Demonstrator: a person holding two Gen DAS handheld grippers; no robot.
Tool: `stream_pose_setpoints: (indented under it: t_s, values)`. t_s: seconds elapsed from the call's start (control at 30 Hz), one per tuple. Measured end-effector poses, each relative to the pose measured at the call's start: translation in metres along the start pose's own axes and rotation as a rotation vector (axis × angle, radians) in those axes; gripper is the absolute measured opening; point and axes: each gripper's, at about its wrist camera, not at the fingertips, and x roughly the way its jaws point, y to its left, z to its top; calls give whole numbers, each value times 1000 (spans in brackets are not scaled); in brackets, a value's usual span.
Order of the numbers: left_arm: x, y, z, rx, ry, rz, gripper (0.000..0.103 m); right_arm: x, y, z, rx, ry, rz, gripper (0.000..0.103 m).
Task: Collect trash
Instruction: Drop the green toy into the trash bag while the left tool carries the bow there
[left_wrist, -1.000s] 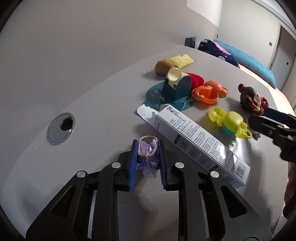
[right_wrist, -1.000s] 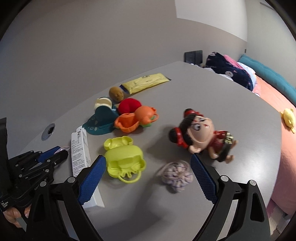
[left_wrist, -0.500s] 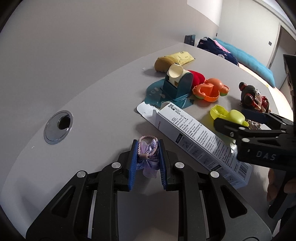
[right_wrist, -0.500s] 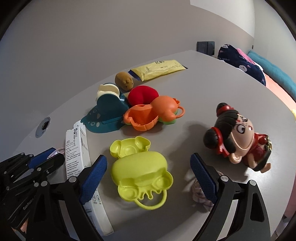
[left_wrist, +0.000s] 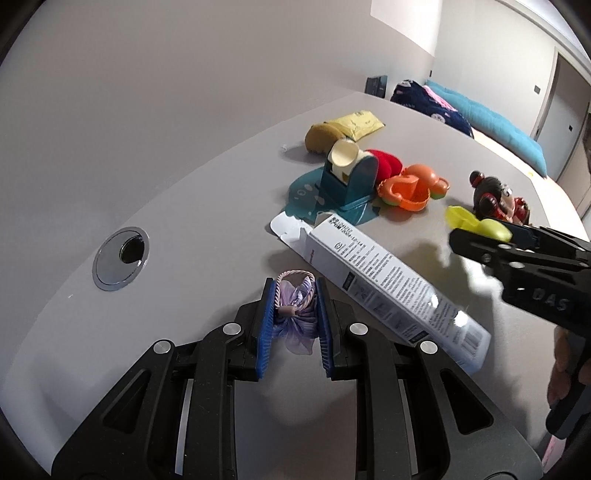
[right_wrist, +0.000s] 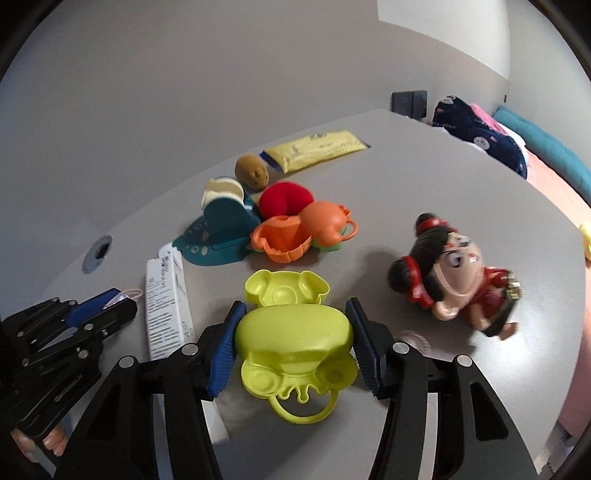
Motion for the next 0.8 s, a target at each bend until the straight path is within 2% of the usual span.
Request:
stream_pose_setpoints:
  t_s: [0.3, 0.8]
  values:
    - [-27, -26, 11, 27, -40, -15, 21, -46, -24, -2, 32, -65, -9, 57]
    - [-50, -123, 22, 135, -71, -96, 21, -116, -103, -26, 117, -143, -55, 57]
